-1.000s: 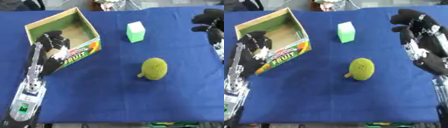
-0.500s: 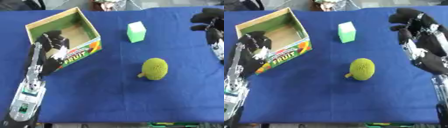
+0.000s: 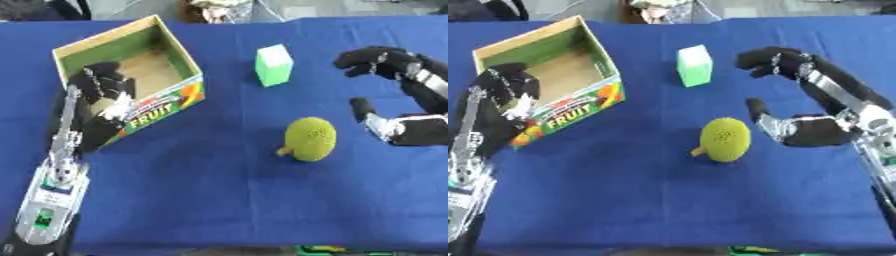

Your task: Pick up objects on the table and place them in the box.

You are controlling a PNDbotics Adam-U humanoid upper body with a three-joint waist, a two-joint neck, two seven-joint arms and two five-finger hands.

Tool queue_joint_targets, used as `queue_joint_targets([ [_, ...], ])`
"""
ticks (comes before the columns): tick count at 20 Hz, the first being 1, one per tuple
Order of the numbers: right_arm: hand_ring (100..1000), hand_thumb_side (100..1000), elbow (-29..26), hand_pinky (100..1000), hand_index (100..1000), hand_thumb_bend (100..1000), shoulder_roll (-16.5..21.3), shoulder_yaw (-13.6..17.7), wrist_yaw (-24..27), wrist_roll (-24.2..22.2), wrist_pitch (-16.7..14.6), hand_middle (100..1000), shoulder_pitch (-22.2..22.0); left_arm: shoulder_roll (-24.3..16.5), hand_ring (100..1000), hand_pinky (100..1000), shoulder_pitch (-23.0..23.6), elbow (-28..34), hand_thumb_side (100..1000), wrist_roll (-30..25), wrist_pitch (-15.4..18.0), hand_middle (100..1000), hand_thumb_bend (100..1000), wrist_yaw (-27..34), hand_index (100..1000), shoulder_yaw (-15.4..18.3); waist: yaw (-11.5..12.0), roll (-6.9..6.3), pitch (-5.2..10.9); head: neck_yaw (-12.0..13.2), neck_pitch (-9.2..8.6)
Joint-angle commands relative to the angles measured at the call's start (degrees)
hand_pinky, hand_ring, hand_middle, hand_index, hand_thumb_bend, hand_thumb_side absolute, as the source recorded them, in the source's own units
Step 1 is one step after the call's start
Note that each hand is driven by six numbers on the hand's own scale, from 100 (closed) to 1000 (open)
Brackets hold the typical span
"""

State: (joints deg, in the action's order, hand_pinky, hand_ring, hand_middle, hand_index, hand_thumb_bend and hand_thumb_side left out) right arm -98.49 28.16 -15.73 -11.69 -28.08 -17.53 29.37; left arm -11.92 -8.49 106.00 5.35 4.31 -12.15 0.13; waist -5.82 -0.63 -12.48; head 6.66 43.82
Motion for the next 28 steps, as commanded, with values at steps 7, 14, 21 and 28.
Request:
queue_joint_targets([
  [7,898,435,8.95,846,939,100,2.18,-4.09,-12.06,-4.38,-8.66,864,4.70,-0.41,580,552,-0.24,0.91,424,-0.38,0.13,575,296,0.08,751,0.06,0.36,0.21,1.05,-0.12,0.29],
  [14,901,486,14.60,853,944,100,1.81,-6.01,-18.75,-5.94,-13.14,871,6.82,-0.41,580,552,-0.25,0.90,424,-0.47,0.16,575,297,0.06,752,0.03,0.51,0.20,1.06,-0.17,0.29],
  [21,897,483,17.16,853,928,100,1.35,-6.16,-22.46,-6.09,-14.64,870,7.58,-0.40,580,552,-0.25,0.91,424,-0.52,0.19,575,299,0.08,752,0.00,0.47,0.10,1.13,-0.20,0.29],
  [28,866,202,19.11,832,812,100,0.79,-5.63,-25.68,-3.49,-14.29,831,8.00,-0.38,580,552,-0.22,0.90,423,-0.51,0.19,575,299,0.08,752,0.00,0.43,0.03,1.21,-0.21,0.29],
])
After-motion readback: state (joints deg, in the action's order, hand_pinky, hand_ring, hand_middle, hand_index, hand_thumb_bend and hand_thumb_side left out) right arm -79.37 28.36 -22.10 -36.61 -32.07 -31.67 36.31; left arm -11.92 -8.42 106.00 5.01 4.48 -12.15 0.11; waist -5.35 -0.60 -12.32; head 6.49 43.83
